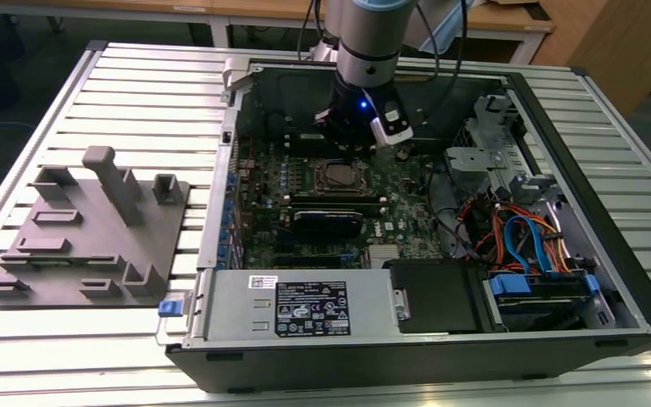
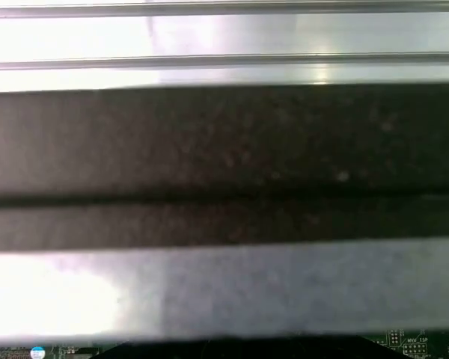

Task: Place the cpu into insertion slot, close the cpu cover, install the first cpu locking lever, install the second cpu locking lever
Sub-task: 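Install the first cpu locking lever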

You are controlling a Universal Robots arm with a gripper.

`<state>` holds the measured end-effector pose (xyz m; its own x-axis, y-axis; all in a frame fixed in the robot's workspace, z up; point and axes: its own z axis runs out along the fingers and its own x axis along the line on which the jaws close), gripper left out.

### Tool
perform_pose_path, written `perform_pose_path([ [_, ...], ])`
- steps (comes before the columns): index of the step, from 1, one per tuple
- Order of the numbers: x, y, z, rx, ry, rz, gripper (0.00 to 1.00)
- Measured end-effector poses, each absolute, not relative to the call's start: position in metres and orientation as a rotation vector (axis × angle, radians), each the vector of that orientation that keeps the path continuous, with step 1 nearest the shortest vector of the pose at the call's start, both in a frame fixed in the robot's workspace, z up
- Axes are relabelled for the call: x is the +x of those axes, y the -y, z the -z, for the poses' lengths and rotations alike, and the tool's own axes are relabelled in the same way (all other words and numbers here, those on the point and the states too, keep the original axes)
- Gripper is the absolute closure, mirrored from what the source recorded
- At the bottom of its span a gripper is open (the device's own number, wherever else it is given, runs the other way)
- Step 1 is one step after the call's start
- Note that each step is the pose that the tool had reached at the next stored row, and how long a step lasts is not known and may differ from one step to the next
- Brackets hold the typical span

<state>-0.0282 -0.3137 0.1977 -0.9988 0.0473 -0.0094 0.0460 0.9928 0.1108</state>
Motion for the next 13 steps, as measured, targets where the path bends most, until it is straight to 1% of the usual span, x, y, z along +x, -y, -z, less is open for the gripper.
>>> perform_pose_path([
  [13,-0.0258,0.3136,-0.1995,0.073,-3.124,-0.176,0.89],
])
